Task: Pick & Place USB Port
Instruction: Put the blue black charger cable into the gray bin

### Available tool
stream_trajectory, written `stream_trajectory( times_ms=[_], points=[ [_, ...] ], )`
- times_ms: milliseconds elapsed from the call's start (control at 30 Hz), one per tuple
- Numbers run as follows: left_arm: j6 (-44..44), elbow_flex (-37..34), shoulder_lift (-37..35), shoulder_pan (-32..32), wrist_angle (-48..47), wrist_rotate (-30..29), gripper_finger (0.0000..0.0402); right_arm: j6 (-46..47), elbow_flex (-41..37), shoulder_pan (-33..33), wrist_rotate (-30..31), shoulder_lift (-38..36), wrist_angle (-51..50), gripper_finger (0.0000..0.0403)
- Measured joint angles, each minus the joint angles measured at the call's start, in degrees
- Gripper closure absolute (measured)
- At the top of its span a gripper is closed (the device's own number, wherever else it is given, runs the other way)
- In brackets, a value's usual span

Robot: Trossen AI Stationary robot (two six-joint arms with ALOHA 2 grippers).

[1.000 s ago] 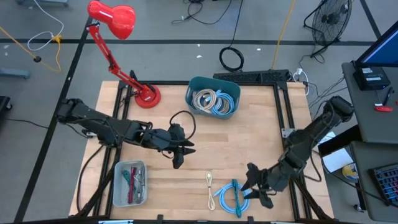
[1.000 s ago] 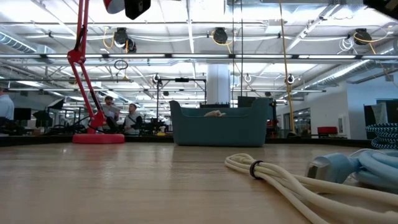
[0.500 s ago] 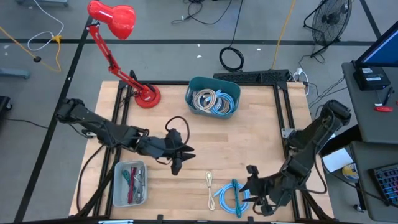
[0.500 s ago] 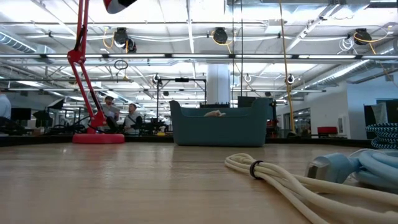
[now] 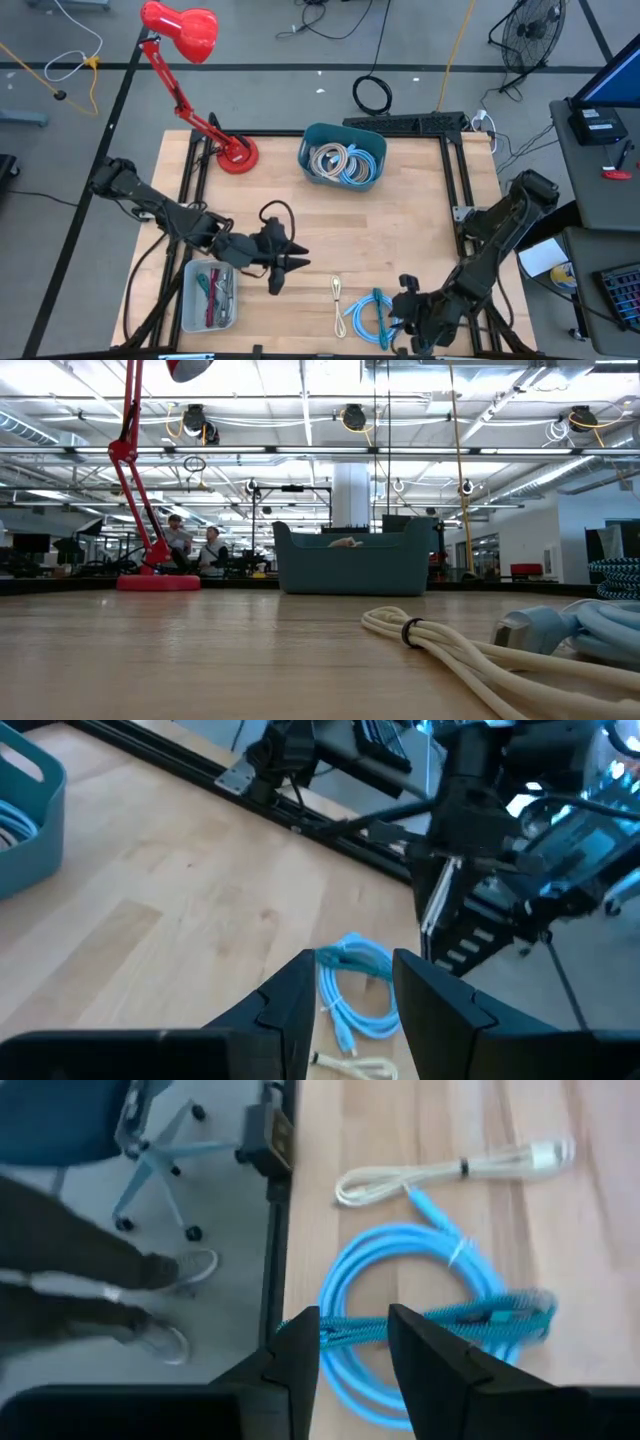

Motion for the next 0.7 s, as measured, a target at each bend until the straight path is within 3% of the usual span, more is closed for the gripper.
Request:
stream_trajectory(
  times_ms=[267,433,700],
  points=[
    [4.15,0.00,0.00,-2.57,-4.36,0.03,0.0266,24.11,0.00,-1.31,-5.04,5.73,1.43,0.0303],
    [6.34,0.00,0.00,-3.79,-7.81,0.05,0.0266,37.88,-0.04,-3.82,-15.92,10.27,1.37,0.0303],
    [9.55,0.00,0.00,-4.64,-10.25,2.11,0.0266,45.31,-0.04,-7.70,-17.72,13.50,3.88,0.0303]
  ],
)
